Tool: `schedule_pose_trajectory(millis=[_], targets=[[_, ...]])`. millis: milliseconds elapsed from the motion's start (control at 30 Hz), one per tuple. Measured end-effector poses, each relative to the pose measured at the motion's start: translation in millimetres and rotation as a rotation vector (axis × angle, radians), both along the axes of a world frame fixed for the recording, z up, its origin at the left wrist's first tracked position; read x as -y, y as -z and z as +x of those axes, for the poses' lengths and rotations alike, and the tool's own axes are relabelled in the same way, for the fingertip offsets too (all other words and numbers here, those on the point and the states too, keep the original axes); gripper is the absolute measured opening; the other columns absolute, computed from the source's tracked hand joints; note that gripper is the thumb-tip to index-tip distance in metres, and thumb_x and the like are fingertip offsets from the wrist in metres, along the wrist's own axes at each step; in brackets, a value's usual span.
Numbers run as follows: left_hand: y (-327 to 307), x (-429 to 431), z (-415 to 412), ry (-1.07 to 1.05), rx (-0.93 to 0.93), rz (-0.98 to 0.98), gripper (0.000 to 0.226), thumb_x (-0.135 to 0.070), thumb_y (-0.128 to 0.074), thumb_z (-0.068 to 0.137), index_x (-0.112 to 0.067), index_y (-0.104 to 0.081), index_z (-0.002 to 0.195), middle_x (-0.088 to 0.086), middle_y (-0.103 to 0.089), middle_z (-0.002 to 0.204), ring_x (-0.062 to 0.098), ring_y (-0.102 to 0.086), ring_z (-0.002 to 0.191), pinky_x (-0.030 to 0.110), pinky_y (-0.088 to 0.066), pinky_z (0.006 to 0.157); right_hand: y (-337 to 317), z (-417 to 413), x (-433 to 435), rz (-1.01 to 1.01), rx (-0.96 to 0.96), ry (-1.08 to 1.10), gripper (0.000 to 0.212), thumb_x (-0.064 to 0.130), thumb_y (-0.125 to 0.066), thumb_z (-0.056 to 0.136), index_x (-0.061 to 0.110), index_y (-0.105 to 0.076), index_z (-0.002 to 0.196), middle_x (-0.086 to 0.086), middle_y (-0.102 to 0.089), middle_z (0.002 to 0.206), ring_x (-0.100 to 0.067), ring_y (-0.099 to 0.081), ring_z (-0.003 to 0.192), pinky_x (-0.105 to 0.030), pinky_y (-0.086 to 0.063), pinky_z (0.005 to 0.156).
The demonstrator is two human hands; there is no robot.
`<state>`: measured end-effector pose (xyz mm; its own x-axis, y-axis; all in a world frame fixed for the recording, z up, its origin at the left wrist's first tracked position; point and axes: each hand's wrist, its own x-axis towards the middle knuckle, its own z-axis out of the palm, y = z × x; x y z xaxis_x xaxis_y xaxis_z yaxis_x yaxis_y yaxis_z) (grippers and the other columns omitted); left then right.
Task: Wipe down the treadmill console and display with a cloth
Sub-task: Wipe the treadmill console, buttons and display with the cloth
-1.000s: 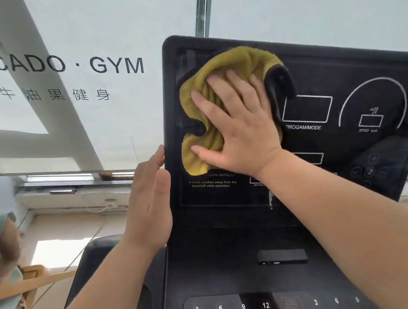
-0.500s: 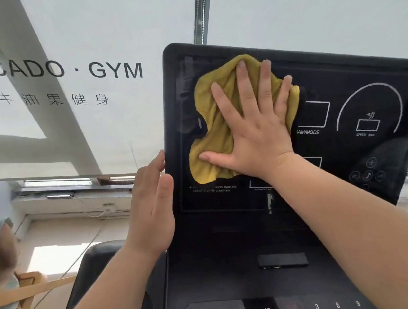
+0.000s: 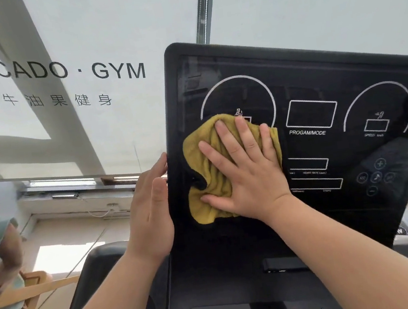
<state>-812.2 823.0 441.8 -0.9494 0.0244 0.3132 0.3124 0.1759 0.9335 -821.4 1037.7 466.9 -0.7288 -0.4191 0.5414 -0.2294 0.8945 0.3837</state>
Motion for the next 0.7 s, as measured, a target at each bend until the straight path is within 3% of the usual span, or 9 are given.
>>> schedule_pose_trajectory(millis=[133, 367, 567, 700], targets=[[0.1, 3.3, -0.7, 0.026, 0.01, -0.003, 0.075, -0.082, -0.016, 0.091, -0.043, -0.043, 0.149, -0.025, -0.052, 0.142, 0.014, -0.047, 0.138, 0.056, -0.041, 0.11, -8.0, 2.2, -32.2, -0.033, -0.046, 0.068, 0.106, 0.09, -0.046, 0.082, 0.027, -0.022, 0.164, -0.013, -0.012, 0.171, -0.042, -0.006, 0.157, -0.066, -0.001, 0.124], [-2.8, 0.8, 4.2, 0.059, 0.058, 0.074, 0.085, -0.087, -0.015, 0.086, -0.039, -0.043, 0.15, -0.018, -0.051, 0.146, 0.008, -0.047, 0.136, 0.053, -0.041, 0.112, -90.4, -45.5, -12.9, -0.215, -0.093, 0.233, 0.109, 0.09, -0.038, 0.084, 0.024, -0.013, 0.166, -0.015, -0.004, 0.173, -0.046, 0.0, 0.157, -0.07, 0.004, 0.121], [-4.5, 1.3, 4.2, 0.112, 0.095, 0.132, 0.086, -0.095, -0.016, 0.077, -0.049, -0.046, 0.144, -0.013, -0.052, 0.145, 0.007, -0.051, 0.13, 0.036, -0.046, 0.099, -98.0, -61.1, 25.0, 0.034, -0.052, 0.023, 0.101, 0.086, -0.035, 0.088, 0.024, -0.016, 0.165, -0.009, -0.009, 0.173, -0.041, -0.004, 0.158, -0.067, 0.002, 0.123], [-2.0, 2.2, 4.9, 0.122, 0.09, 0.157, 0.09, -0.097, -0.017, 0.075, -0.046, -0.047, 0.144, -0.013, -0.052, 0.146, 0.008, -0.051, 0.131, 0.038, -0.045, 0.098, -59.6, -40.8, 6.7, 0.214, 0.006, -0.125, 0.097, 0.083, -0.034, 0.091, 0.025, -0.015, 0.166, -0.007, -0.008, 0.173, -0.038, -0.002, 0.159, -0.064, 0.003, 0.125]])
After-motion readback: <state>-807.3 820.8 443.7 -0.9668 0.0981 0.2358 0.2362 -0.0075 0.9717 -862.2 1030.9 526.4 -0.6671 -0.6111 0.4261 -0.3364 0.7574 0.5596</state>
